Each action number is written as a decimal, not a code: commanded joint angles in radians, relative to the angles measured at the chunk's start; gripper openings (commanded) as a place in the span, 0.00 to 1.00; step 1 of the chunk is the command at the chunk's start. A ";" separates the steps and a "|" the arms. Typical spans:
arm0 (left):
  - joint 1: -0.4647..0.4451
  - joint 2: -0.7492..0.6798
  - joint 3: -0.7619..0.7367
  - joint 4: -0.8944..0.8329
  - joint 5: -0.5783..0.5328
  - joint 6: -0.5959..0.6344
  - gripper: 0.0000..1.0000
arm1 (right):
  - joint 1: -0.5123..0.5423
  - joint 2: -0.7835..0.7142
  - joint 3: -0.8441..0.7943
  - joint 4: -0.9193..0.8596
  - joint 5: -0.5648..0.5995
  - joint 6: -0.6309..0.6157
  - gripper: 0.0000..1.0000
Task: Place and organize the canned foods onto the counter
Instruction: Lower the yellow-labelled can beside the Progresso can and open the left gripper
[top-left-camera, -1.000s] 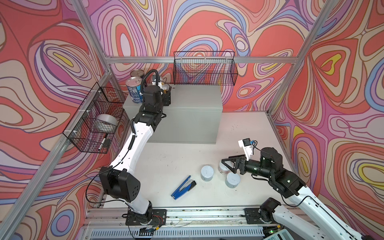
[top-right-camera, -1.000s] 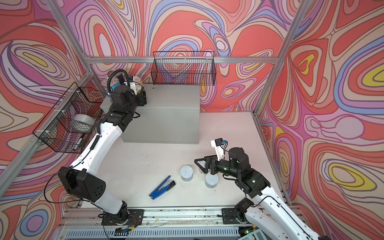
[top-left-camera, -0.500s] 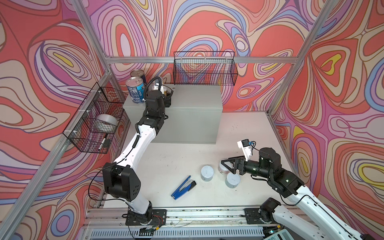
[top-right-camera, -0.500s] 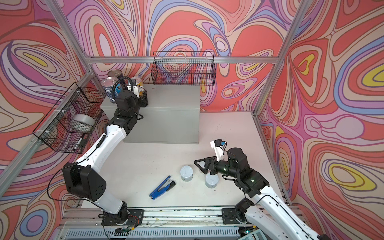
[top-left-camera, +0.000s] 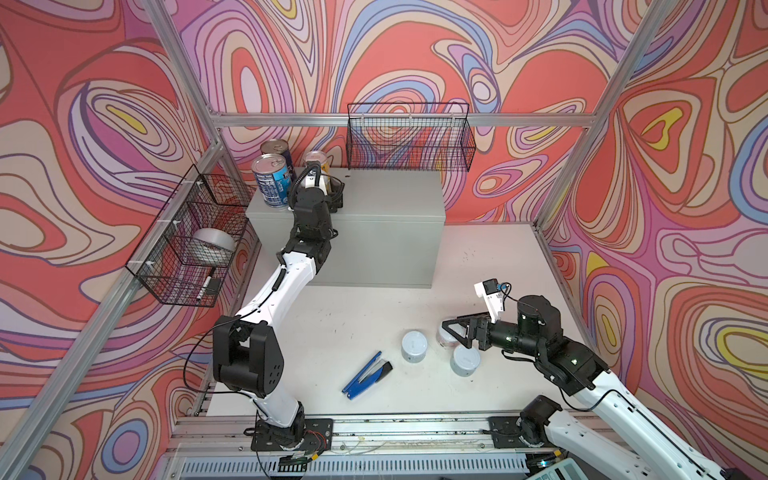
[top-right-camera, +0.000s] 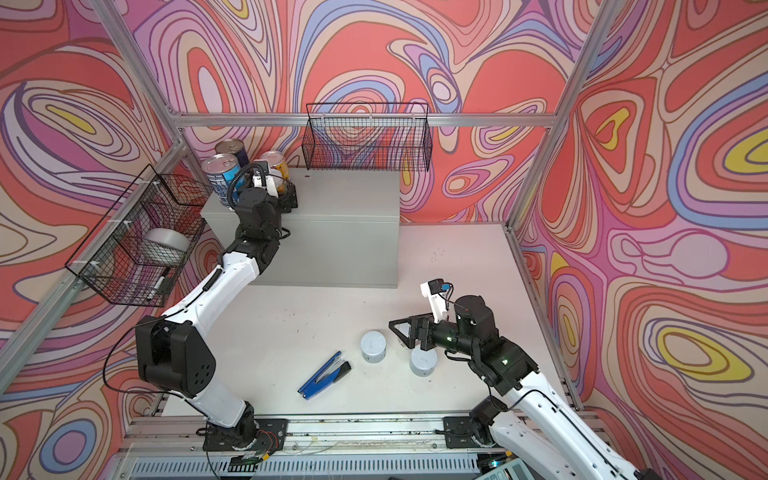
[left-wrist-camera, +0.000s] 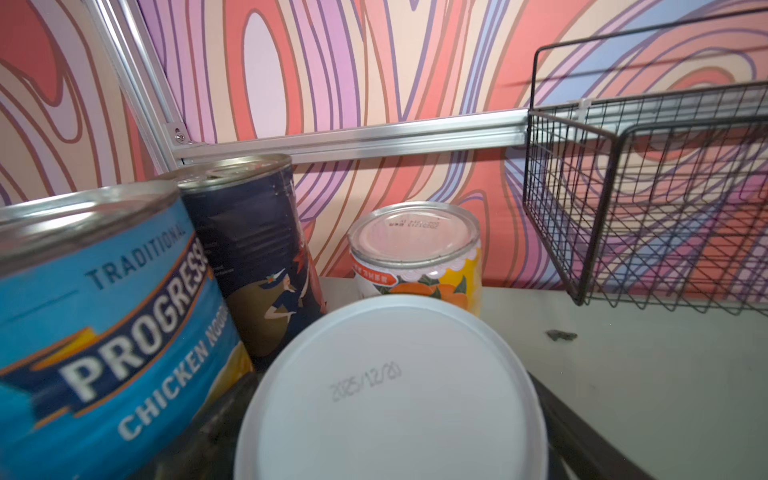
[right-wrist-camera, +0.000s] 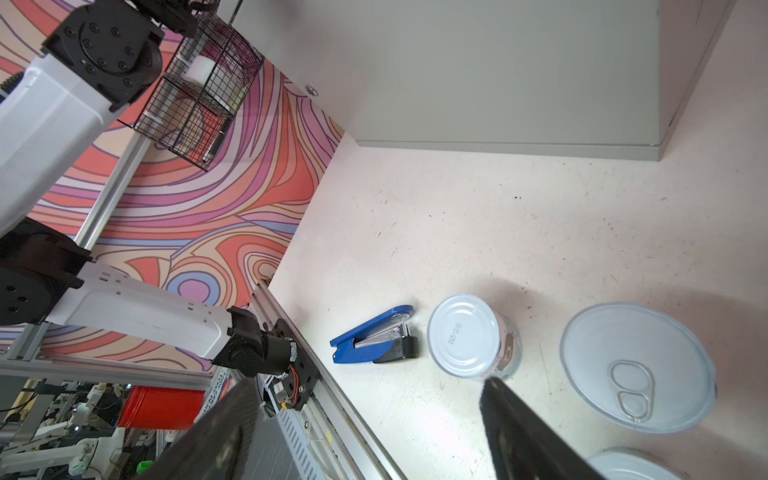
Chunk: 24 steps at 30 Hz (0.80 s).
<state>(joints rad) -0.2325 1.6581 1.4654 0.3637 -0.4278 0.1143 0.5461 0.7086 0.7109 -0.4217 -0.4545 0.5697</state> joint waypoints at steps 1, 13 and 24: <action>0.005 -0.008 -0.063 -0.012 -0.015 0.002 1.00 | 0.002 -0.004 -0.001 -0.003 0.011 0.002 0.86; 0.000 -0.119 -0.137 -0.054 0.044 -0.062 1.00 | 0.003 0.058 0.009 0.038 -0.006 -0.001 0.86; -0.025 -0.219 -0.193 -0.133 -0.010 -0.079 1.00 | 0.002 0.102 0.018 0.026 0.009 -0.007 0.86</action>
<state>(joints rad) -0.2501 1.4696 1.2903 0.2916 -0.4118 0.0399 0.5461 0.8009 0.7116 -0.3943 -0.4595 0.5694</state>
